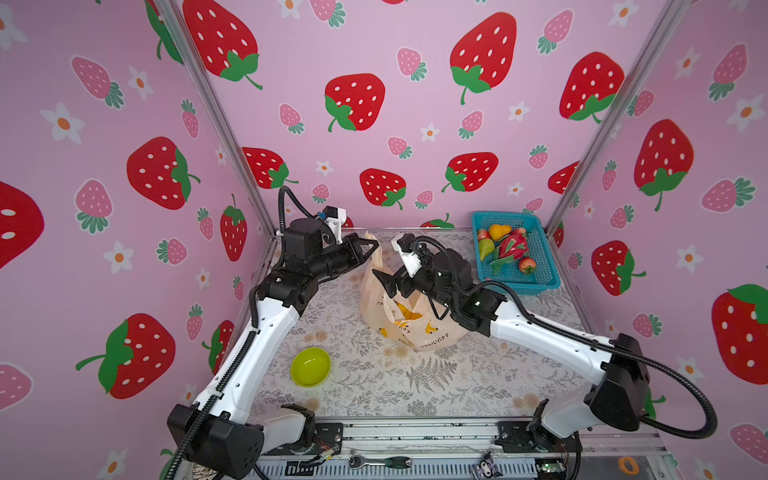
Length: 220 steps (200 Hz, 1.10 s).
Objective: Place the fake fruits into the plastic bag and tie a complex knot
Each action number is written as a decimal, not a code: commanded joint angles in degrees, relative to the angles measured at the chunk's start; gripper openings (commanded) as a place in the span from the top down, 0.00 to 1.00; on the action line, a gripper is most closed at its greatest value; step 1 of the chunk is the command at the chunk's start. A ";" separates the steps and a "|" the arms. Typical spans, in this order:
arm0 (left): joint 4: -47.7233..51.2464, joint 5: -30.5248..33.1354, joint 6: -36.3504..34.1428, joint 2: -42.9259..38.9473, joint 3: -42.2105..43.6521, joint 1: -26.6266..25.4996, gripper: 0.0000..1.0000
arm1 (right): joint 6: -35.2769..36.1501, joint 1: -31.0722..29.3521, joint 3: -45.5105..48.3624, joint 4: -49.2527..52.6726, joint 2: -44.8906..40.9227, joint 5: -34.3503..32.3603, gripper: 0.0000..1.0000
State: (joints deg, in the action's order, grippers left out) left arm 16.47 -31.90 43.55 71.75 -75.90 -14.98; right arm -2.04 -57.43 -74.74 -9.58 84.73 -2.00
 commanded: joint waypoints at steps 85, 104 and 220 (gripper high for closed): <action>0.23 0.00 -1.19 1.16 -0.74 0.57 1.00 | -0.71 9.45 8.22 12.56 -16.94 12.53 0.00; 0.14 -0.26 -1.10 1.29 -0.79 0.57 1.00 | -4.54 13.69 14.32 9.62 -18.05 19.94 0.00; 0.06 0.49 -2.08 0.97 -0.57 0.57 1.00 | -9.13 14.38 28.56 -11.30 -14.36 29.54 0.85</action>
State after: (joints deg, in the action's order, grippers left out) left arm 16.95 -31.92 43.00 72.90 -75.90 -14.72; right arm -11.68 -43.00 -46.72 -15.51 72.29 29.15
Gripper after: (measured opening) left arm 0.050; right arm 0.281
